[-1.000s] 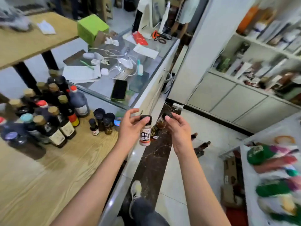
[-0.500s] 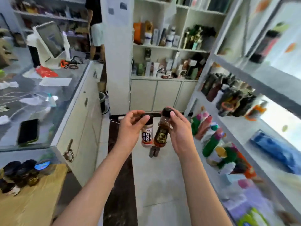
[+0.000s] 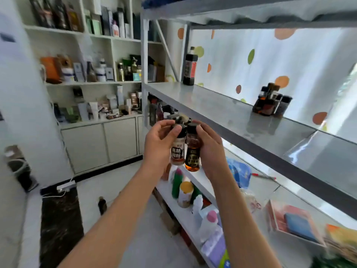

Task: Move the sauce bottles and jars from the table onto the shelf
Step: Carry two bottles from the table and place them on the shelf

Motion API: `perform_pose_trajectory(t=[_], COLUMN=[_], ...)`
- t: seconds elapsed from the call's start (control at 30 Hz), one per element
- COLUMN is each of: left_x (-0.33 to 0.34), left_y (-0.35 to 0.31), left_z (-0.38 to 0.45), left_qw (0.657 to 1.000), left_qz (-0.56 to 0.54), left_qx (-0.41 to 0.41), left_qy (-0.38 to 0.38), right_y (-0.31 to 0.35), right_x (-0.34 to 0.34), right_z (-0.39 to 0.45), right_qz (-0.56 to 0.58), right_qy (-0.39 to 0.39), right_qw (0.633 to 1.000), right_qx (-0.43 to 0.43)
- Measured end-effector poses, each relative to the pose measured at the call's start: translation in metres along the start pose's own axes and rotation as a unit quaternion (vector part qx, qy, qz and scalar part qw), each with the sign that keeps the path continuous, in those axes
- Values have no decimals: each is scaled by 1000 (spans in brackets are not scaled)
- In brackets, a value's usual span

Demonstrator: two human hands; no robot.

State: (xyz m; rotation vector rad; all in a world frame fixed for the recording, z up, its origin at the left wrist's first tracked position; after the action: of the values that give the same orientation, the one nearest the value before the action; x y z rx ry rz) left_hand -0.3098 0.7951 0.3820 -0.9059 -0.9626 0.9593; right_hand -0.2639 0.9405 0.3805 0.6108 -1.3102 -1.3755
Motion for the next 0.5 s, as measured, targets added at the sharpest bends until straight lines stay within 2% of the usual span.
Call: perform_pose_trajectory(t=[0.27, 0.5], left_x=[130, 208], left_y=[35, 62], left_z=[51, 112], left_qw=[994, 986], left_qz=[-85, -115], left_qx=[-29, -46], left_qy=[64, 110], right_y=[45, 68], right_x=[-105, -157], right_z=[47, 99], right_qz=[31, -4], right_qy=[-74, -139], right_qw=[996, 987], right_qx=[-31, -86])
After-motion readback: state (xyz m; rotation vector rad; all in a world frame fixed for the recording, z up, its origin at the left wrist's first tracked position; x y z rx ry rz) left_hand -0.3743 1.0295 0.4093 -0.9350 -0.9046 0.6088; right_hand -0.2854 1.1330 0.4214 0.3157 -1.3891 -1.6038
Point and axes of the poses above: each hand's wrist, its own z-axis towards the middle knuckle, its own x-axis out of the palm, y = z × x, the point moved 9 cm from there along z, towards the middle knuckle, and after that the axes turned 4 degrees about y, right-handed, at the moved point
